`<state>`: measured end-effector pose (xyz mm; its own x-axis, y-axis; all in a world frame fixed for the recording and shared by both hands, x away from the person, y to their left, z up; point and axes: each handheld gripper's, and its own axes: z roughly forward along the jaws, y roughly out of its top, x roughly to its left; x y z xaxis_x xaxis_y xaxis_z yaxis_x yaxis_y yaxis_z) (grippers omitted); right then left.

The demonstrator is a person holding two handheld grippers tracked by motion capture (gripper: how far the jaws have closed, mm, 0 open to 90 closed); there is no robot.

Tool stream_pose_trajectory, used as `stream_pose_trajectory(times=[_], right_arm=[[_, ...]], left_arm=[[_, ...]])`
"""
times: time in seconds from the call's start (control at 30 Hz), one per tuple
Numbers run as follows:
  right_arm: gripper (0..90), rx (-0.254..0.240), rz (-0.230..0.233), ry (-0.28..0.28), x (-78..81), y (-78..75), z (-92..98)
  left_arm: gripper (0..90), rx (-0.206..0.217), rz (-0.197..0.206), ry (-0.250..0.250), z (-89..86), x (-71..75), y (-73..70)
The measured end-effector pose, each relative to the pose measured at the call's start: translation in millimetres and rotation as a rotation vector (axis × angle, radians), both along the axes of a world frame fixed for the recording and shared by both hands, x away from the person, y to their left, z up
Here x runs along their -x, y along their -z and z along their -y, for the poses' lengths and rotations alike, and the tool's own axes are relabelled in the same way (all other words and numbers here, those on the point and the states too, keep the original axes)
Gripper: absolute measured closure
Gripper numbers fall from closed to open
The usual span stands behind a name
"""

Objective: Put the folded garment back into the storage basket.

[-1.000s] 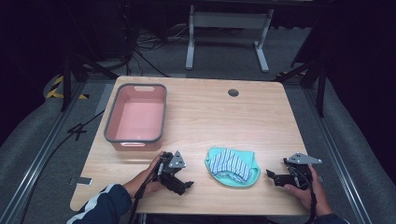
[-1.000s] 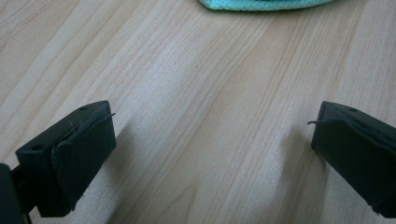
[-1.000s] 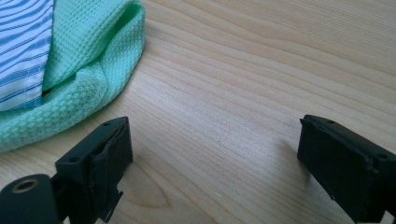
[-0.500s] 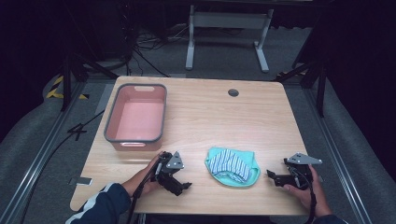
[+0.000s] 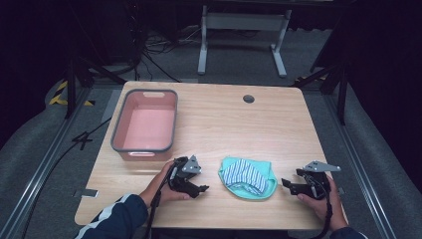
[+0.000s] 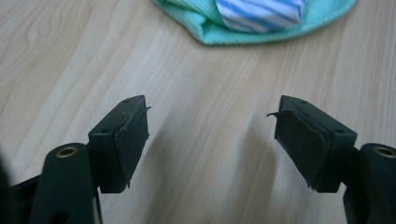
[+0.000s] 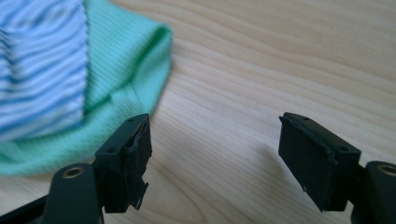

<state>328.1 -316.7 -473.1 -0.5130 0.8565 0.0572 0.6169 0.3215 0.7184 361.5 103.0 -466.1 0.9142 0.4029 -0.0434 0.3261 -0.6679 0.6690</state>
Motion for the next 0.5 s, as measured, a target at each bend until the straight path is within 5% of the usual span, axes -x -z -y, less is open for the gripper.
stream_pose_trajectory(times=[0.23,0.5], right_arm=[[29.7,-0.036,0.032,-0.049,-0.7,-17.3,-21.8],[52.1,0.02,0.008,-0.073,-13.0,-16.3,-47.5]], left_arm=[[34.2,0.024,0.024,-0.048,10.5,-13.9,-8.6],[35.1,0.005,0.001,-0.105,36.6,-33.0,-5.1]])
